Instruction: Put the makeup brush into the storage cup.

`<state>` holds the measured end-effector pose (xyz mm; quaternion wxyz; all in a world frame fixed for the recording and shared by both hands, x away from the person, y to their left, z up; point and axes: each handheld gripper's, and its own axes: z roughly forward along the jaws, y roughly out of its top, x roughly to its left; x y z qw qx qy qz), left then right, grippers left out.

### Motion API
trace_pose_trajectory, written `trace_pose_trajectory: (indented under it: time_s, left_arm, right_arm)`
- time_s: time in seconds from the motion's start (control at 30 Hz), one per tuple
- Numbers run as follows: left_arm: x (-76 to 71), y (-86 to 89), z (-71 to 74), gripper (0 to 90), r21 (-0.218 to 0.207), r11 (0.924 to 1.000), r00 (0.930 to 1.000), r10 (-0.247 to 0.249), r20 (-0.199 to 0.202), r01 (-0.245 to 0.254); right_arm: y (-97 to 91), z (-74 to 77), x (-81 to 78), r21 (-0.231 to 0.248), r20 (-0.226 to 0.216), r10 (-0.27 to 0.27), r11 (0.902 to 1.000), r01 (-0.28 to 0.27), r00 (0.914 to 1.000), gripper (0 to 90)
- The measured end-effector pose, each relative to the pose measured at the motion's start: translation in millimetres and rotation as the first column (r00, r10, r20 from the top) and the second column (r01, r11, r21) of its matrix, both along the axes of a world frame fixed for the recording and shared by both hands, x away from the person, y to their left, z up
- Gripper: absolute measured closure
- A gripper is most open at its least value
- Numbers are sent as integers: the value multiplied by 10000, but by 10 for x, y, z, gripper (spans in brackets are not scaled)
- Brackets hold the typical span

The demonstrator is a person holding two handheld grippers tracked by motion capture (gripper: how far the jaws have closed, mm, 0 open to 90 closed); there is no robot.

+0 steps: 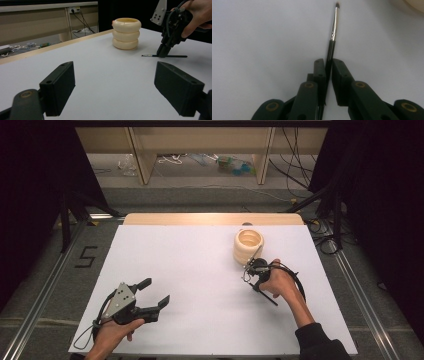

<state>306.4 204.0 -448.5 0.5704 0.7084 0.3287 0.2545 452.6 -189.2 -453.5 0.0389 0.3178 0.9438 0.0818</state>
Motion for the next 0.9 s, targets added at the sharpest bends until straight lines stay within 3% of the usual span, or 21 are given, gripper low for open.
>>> trace_pose_trajectory:
  time_s: [0.43,0.9]
  left_arm:
    - [-2,-3,1,167,-58,10000,10000,6,-15,-6]
    - [-1,-1,4,168,-72,10000,10000,15,14,-15]
  right_arm:
    - [49,12,0,-355,-133,38,9994,-43,9999,850]
    - [72,4,-13,-439,58,211,9988,-209,9998,852]
